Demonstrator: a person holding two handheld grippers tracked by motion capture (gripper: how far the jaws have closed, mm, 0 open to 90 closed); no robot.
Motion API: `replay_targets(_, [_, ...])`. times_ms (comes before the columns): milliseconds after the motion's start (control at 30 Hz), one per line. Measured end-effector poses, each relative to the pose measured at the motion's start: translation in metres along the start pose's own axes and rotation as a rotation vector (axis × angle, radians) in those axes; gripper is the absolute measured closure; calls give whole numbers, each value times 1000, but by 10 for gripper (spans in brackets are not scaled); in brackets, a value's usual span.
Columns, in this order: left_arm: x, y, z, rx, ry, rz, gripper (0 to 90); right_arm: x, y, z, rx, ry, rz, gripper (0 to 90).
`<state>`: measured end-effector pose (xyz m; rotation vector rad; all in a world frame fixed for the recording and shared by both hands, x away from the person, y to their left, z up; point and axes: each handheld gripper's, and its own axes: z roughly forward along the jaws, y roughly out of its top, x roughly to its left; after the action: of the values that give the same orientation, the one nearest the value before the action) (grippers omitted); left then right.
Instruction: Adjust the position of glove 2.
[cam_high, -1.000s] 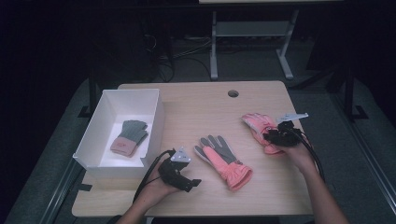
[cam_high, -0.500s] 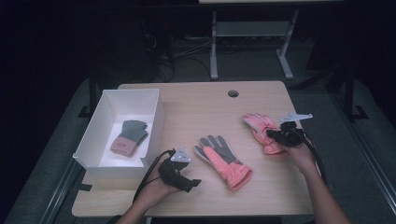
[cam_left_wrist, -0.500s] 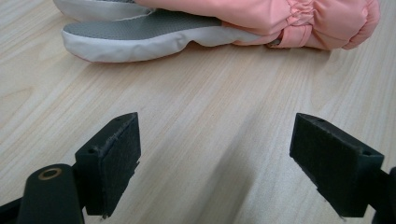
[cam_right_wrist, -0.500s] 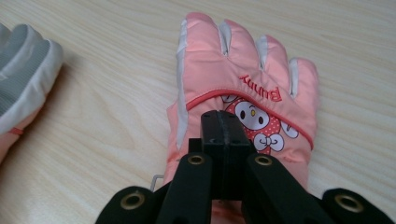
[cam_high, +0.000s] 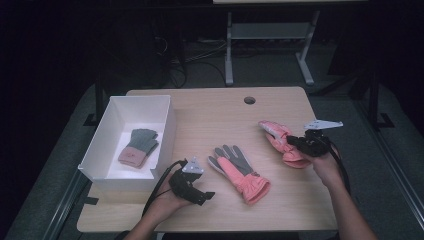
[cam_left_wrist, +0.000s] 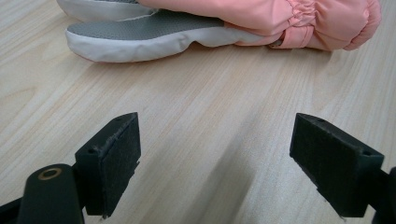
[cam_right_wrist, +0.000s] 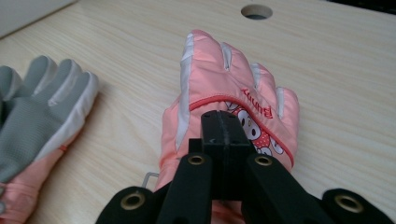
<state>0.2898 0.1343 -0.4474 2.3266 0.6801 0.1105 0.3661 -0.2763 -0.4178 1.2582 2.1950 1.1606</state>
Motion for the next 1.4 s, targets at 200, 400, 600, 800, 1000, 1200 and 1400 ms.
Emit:
replay_targets(200, [0, 0, -1, -4, 3, 3, 158, 8, 6, -11, -35, 13, -12, 900])
replay_targets(400, [-1, 1, -1, -4, 3, 8, 157, 22, 10, -26, -64, 39, -34, 900])
replay_targets(600, [-2, 1, 0, -10, 8, 12, 157, 39, 14, -34, -81, 83, -58, 900])
replay_targets(800, [-3, 0, 0, -18, 10, 4, 157, 59, 19, -32, -74, 123, -79, 900])
replay_targets(1000, [-2, 0, -1, -21, 16, 2, 157, 81, 24, -27, -60, 166, -108, 900])
replay_targets(1200, [-3, 1, 0, -30, 16, -7, 157, 96, 27, -26, -63, 199, -129, 900])
replay_targets(1400, [-3, 0, -1, -18, 11, -3, 157, 110, 29, -23, -65, 228, -139, 900])
